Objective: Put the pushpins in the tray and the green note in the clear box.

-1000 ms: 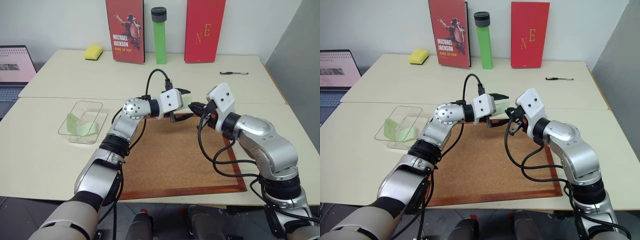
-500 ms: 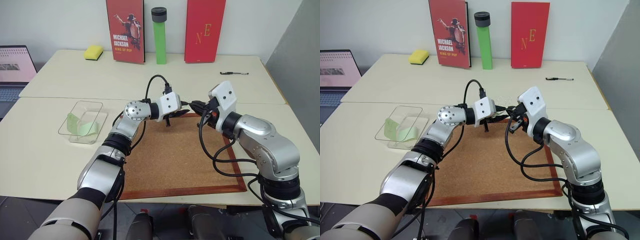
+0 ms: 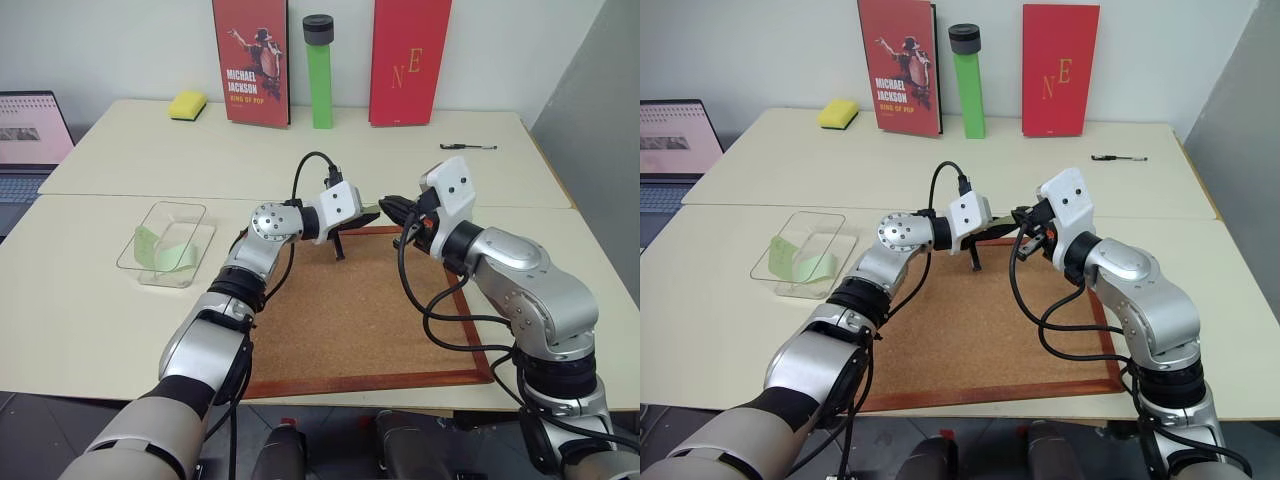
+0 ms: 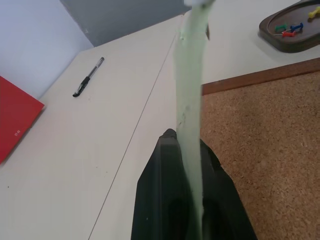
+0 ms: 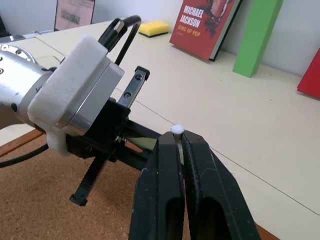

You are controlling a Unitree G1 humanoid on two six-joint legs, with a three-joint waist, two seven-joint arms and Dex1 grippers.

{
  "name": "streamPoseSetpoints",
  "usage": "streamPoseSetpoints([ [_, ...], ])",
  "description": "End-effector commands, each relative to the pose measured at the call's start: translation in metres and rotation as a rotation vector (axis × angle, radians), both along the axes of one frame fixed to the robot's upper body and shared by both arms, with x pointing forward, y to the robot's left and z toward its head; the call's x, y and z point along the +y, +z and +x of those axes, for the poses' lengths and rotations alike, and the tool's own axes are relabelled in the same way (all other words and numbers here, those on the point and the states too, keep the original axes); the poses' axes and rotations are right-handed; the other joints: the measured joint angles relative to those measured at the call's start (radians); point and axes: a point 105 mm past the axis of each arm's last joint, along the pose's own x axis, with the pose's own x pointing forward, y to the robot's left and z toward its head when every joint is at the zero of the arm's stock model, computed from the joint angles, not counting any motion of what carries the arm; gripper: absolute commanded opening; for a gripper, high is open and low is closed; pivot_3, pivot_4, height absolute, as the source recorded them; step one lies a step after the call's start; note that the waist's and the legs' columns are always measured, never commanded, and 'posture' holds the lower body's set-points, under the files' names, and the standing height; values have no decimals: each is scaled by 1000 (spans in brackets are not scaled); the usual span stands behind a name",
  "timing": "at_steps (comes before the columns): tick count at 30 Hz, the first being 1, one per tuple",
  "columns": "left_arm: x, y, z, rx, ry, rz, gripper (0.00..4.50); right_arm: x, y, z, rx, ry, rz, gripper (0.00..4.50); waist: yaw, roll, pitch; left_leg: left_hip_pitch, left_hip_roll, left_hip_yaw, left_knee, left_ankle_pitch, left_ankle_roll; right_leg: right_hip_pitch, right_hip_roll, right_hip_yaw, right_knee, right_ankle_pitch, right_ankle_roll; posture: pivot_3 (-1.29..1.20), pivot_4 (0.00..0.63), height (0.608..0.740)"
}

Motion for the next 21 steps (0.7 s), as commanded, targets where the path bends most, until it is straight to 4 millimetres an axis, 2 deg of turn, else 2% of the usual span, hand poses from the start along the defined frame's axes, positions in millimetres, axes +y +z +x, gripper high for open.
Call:
streamPoseSetpoints([
  [1, -1, 13, -1, -28, 0, -56, 7, -6, 29, -2, -102, -36, 65, 0, 0, 0, 0, 0, 0, 0, 0, 0, 0, 0, 0, 0, 0, 0, 0, 0, 150, 740],
  [12, -1, 2, -6, -18, 17, -71, 7, -26, 37, -3, -125, -130, 110, 0, 0, 0, 0, 0, 0, 0, 0, 0, 0, 0, 0, 0, 0, 1, -1, 0, 150, 740],
  [15, 3, 1, -7, -13, 25, -70, 7, -48, 37, -9, -130, -189, 94, 0, 1, 0, 0, 0, 0, 0, 0, 0, 0, 0, 0, 0, 0, 1, -1, 0, 150, 740],
  [18, 6, 2, -9, -9, 33, -72, 7, -69, 25, -19, -114, -241, -6, 0, 4, 0, 0, 0, 0, 0, 0, 0, 0, 0, 0, 0, 0, 1, -1, 0, 150, 740],
  [21, 10, 2, -12, -10, 46, -57, 7, -110, -7, -31, -36, -379, -176, 0, 12, 0, 0, 0, -1, -1, 0, 0, 0, 1, -1, 0, 0, 0, -1, 0, 150, 740],
])
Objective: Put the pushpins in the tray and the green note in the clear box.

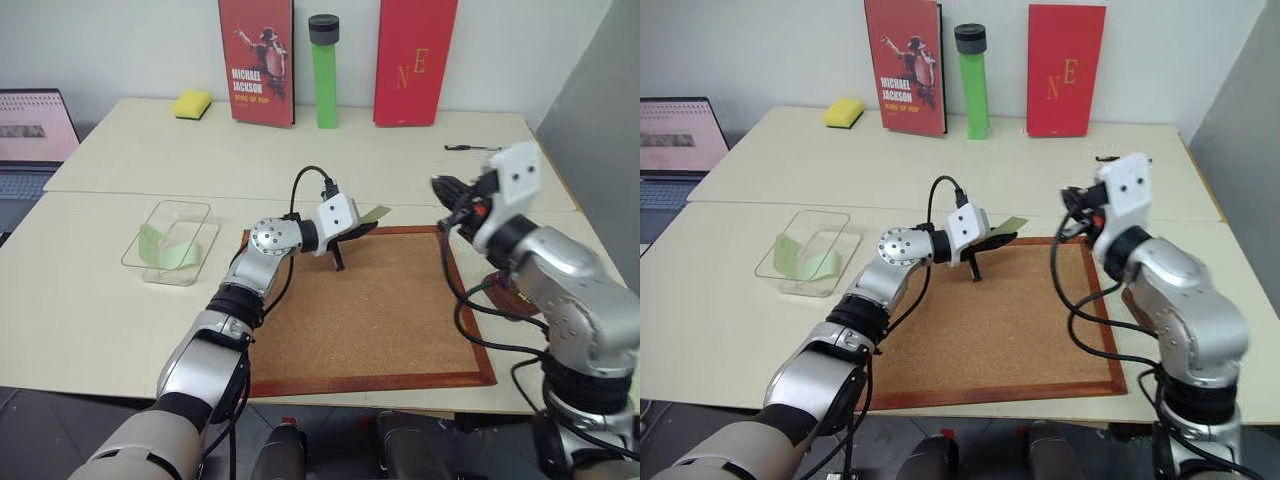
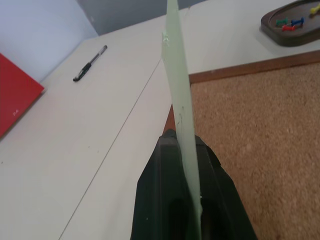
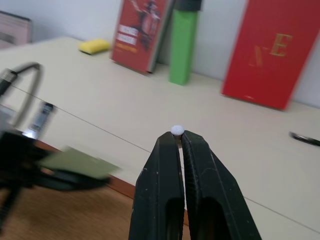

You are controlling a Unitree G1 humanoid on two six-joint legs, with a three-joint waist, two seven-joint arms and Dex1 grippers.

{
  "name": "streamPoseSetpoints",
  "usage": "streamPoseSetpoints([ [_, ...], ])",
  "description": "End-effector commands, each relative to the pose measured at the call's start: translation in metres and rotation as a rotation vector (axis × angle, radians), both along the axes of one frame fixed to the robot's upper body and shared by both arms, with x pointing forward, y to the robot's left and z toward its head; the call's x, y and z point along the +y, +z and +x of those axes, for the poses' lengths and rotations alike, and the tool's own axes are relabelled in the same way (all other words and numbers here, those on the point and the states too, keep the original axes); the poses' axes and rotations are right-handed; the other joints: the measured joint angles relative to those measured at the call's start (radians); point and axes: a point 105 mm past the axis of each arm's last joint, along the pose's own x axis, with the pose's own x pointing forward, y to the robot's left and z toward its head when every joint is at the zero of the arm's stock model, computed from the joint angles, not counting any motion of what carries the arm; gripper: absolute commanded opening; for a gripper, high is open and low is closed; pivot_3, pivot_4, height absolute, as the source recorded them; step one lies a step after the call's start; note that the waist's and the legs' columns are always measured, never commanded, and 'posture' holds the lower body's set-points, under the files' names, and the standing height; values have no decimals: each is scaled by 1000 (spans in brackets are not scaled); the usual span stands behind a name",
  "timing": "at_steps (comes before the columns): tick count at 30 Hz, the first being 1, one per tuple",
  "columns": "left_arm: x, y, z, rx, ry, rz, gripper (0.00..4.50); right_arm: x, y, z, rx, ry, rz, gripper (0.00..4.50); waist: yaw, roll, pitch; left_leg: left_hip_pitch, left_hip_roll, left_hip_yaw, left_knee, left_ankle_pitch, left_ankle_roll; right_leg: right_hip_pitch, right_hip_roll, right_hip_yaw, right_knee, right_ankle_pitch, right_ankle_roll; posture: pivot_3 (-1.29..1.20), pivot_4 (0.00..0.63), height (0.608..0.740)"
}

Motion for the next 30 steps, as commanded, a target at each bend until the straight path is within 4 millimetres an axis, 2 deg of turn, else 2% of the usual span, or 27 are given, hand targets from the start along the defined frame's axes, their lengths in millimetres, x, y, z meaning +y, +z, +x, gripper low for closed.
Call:
streamPoseSetpoints([
  [1, 2, 20, -3, -53, 0, -24, 7, -39, -19, -20, 42, -131, -164, 0, 6, 0, 0, 0, 0, 0, 0, 0, 0, 0, 0, 0, 0, 0, 0, 0, 150, 740],
  [6, -1, 18, -9, -63, -6, -2, 7, -87, -67, -41, 191, -261, -421, 0, 10, 1, 0, 2, 0, 1, 1, 0, 0, 2, 0, 1, 0, -1, 1, 0, 150, 740],
  [8, -3, 18, -10, -74, -11, 5, 7, -99, -82, -47, 231, -272, -514, 0, 7, 0, 0, 5, 0, 1, 1, 0, 0, 4, 0, 1, 0, -1, 1, 0, 150, 740],
  [13, -8, 21, -12, -87, -22, 8, 7, -105, -102, -54, 291, -261, -514, 0, -6, 0, 0, 9, 0, 3, 1, 0, 1, 5, 1, 4, 2, 0, 2, 0, 150, 740],
  [17, -9, 22, -12, -90, -24, 9, 7, -103, -107, -51, 295, -247, -490, 0, -9, 0, 0, 16, 0, 3, 1, 1, 1, 12, 1, 4, 1, 0, 2, 0, 150, 740],
  [23, -8, 19, -11, -92, -19, 16, 7, -102, -115, -43, 304, -241, -476, 0, -7, 0, 0, 16, 0, 2, 0, 1, 1, 13, 1, 3, 0, 0, 3, 0, 150, 740],
  [30, -3, 21, -9, -100, -2, 19, 0, -105, -113, -40, 302, -249, -464, 1631, -6, 0, 0, 15, 0, 2, 0, 0, 1, 13, 1, 3, -1, 0, 2, 0, 150, 740],
])
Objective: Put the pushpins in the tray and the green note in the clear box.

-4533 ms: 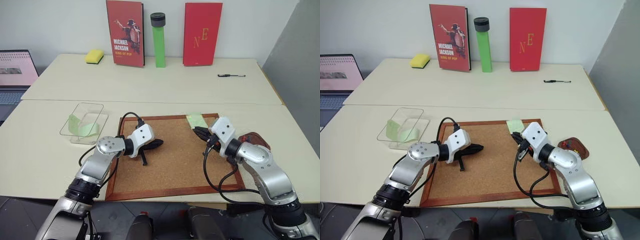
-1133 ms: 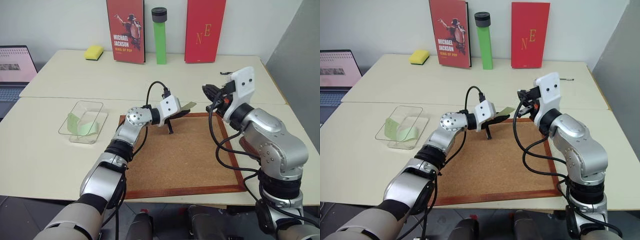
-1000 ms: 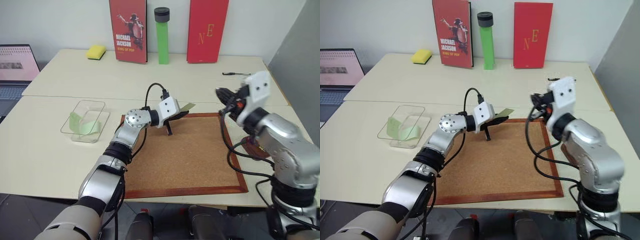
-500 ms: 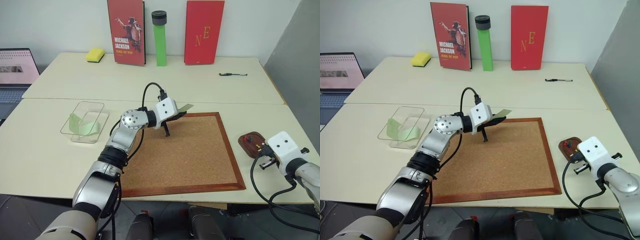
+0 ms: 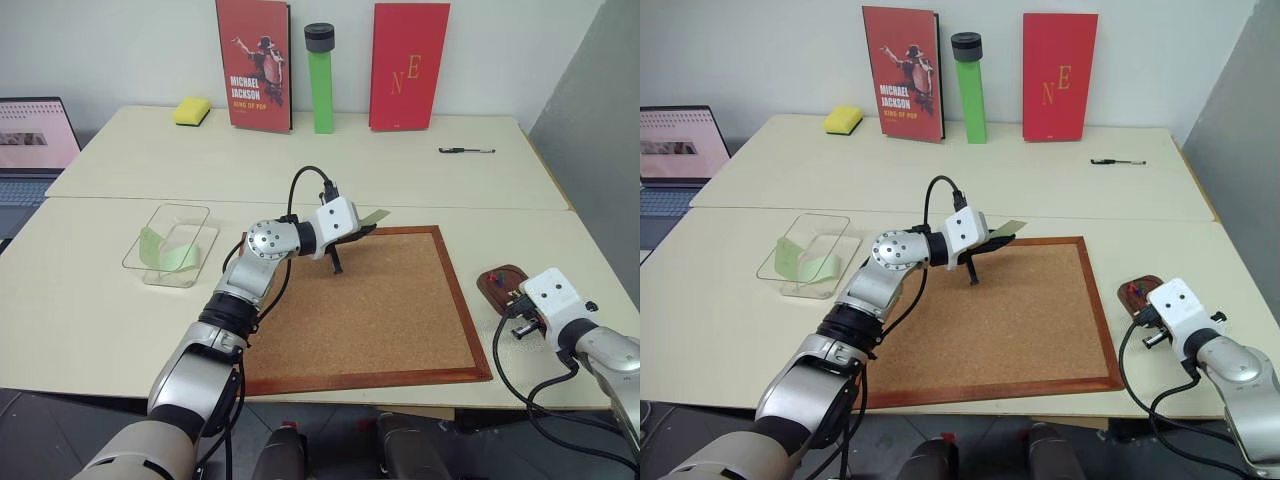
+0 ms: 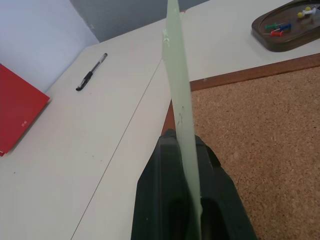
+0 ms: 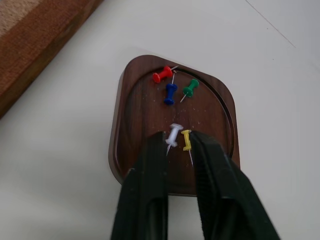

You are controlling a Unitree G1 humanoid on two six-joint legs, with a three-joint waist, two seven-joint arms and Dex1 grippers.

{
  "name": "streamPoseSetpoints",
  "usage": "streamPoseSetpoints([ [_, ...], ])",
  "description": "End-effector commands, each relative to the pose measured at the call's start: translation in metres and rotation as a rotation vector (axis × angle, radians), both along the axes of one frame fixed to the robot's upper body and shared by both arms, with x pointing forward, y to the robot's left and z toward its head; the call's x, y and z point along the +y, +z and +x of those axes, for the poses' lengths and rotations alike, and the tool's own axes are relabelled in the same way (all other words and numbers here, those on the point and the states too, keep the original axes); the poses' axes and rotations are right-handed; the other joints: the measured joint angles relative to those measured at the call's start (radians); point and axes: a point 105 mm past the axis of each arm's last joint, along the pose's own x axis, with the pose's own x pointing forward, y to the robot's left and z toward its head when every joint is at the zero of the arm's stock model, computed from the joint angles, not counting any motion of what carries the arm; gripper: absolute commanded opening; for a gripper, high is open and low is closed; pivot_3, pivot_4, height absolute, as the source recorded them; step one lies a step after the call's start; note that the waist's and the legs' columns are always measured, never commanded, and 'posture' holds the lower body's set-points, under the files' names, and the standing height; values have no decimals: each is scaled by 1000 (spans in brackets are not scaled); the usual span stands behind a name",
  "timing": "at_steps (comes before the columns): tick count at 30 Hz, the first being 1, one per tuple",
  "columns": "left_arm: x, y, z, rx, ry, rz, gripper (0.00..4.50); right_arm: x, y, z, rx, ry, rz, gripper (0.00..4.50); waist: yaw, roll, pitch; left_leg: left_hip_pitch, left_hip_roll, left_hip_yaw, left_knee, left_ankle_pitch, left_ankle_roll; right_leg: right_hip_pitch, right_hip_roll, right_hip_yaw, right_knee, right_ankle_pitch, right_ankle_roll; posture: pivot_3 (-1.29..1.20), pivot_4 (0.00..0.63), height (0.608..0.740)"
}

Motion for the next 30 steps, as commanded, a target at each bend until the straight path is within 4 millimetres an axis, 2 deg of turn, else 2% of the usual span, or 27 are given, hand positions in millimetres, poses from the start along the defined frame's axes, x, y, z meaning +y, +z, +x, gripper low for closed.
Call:
streamPoseSetpoints([
  [1, 0, 14, 0, -60, -3, -6, 0, 4, 15, 3, -53, 17, 6, 1865, 0, 0, 0, 0, 0, 0, 0, 0, 0, 0, 0, 0, 0, 0, 0, 0, 150, 740],
  [4, 1, 14, 1, -64, 3, -6, 0, 7, 20, 2, -65, 30, 27, 2611, 0, 0, 0, 0, 0, 0, 0, 0, 0, 0, 0, 0, 0, 0, 0, 0, 150, 740],
  [7, 6, 18, 4, -78, 26, -6, 0, 21, 40, 0, -124, 92, 59, 3368, 0, 0, 0, 0, 0, 0, 0, 0, 0, 0, 0, 0, 0, 0, 0, 0, 150, 740],
  [8, 8, 20, 6, -83, 36, -5, 0, 25, 46, 0, -145, 113, 71, 3368, -1, 0, 0, 0, 0, 0, 0, 0, 0, 0, 0, 0, 0, 0, 0, 0, 150, 740],
  [11, 28, 31, 14, -131, 126, 37, 0, 64, 75, -1, -239, 288, 188, 3368, -9, -1, 0, 0, 0, 0, 0, 0, 0, 0, 0, 0, 0, 0, 0, 0, 150, 740],
  [13, 36, 35, 17, -153, 165, 56, 0, 77, 83, -1, -263, 344, 223, 3368, -10, -1, 0, 1, 1, 0, 0, 0, 0, 0, 1, 0, 1, 0, 0, 0, 150, 740],
  [17, 77, 63, 19, -214, 336, 82, 0, 133, 94, 3, -229, 617, 319, 3368, -12, -1, 1, 0, 1, -1, 0, 0, 0, 0, 1, -1, 1, 0, 0, 0, 150, 740],
  [21, 127, 80, 9, -222, 538, 101, 0, 162, 102, 16, -219, 754, 375, 3368, -21, -1, 1, 1, 2, -1, -1, 0, 0, 0, 1, -1, 1, 0, -1, 0, 150, 740],
  [23, 147, 82, 3, -206, 624, 106, 0, 172, 103, 21, -213, 802, 387, 3368, -24, -1, 1, 0, 2, -2, -1, 0, 0, -1, 1, -2, 1, -1, -1, 0, 150, 740],
  [26, 192, 74, -13, -150, 775, 153, 0, 195, 111, 32, -232, 885, 407, 3368, -27, -1, 1, 0, 2, -1, -1, 0, 0, -1, 0, -2, 0, -1, -1, 0, 150, 740],
  [30, 228, 63, -23, -101, 921, 204, 0, 219, 117, 37, -245, 971, 428, 3368, -28, -1, 1, 0, 2, -1, -1, 0, 0, -2, 1, -3, 1, -1, -1, 0, 150, 740],
])
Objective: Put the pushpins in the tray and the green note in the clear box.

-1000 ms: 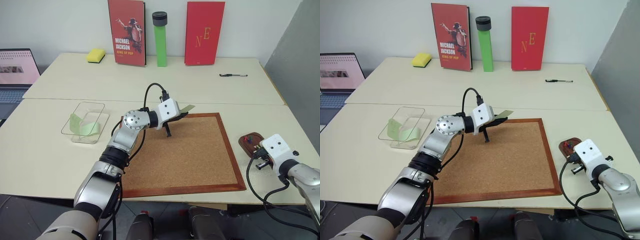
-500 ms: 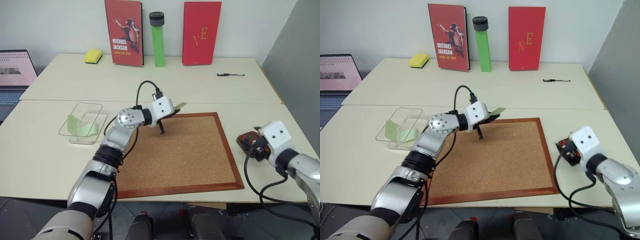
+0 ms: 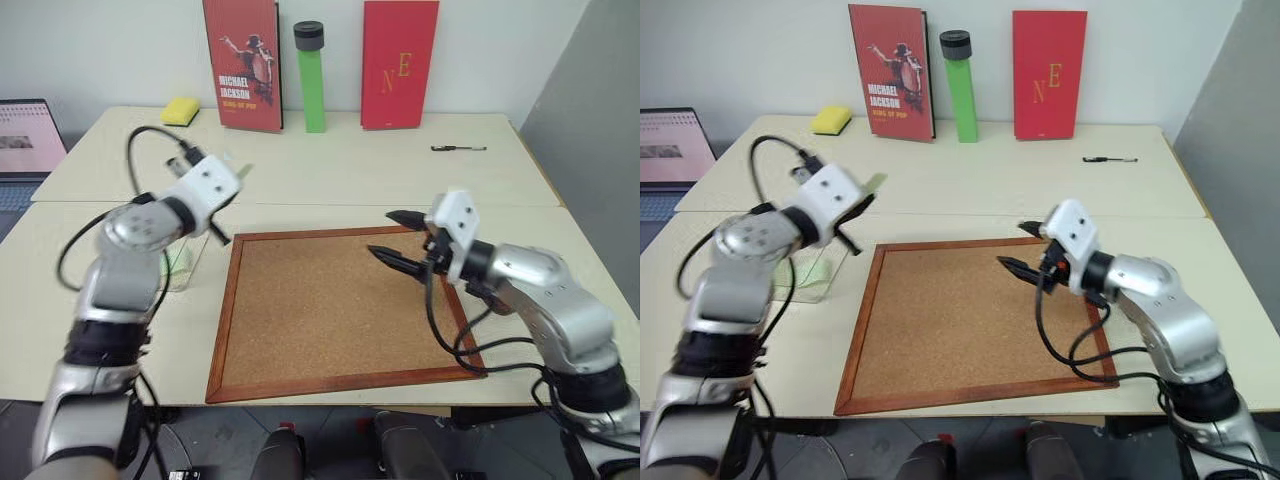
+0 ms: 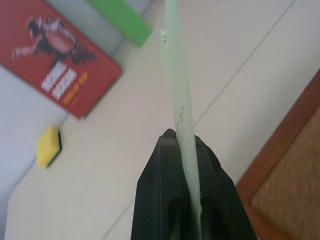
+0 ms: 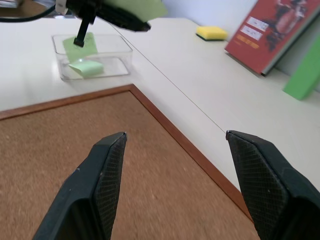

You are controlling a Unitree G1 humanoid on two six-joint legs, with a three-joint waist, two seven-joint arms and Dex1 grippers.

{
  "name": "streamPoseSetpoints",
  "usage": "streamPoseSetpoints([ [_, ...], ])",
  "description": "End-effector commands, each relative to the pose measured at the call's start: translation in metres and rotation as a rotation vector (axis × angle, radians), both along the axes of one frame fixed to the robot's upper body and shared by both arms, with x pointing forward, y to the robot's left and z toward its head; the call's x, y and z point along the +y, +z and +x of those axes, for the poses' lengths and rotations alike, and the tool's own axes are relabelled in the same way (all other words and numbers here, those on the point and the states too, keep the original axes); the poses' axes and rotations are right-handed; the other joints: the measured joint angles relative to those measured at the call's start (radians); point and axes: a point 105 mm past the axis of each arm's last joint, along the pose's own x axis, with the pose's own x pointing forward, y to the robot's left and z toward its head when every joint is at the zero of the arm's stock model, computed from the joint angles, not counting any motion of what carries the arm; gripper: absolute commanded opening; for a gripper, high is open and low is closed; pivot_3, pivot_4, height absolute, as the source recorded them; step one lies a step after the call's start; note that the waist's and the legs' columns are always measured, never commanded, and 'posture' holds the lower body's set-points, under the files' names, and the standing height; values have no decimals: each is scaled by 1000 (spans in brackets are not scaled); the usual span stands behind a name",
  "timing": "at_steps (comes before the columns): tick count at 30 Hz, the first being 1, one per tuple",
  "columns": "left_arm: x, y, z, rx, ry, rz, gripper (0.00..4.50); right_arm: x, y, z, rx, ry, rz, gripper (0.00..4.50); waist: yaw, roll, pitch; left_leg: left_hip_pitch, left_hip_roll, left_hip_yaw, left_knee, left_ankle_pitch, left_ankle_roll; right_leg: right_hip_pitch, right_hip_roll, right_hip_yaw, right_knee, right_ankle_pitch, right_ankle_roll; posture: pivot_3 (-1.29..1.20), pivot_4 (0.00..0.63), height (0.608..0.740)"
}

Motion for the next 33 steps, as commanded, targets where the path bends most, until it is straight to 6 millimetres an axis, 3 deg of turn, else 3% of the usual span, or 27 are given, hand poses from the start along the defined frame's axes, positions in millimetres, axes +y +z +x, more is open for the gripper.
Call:
streamPoseSetpoints([
  [1, 27, 17, -8, -56, 122, 21, 0, 19, 13, -1, -61, 87, 17, 3368, 4, 0, 0, 0, 0, 0, 0, 0, 0, 0, 0, -1, 0, 0, 0, 0, 150, 740],
  [17, 79, -15, -23, 68, 338, -25, 0, 38, 4, -14, -27, 182, 20, 3368, 21, 0, 0, -2, 1, 0, 0, 0, 0, -2, 0, -1, 1, 0, 0, 0, 150, 740],
  [22, 83, -24, -25, 109, 354, -37, 0, 42, 4, -16, -22, 199, 22, 3368, 21, 0, 0, -2, 1, 0, 0, 0, 0, -2, 0, -1, 1, 0, 0, 0, 150, 740],
  [33, 81, -26, -22, 119, 360, -73, 2177, 44, 5, -16, -19, 201, 21, 3407, 21, 0, 0, -2, 1, 0, 0, 0, 0, -2, 0, -1, 1, 0, 0, 0, 150, 740],
])
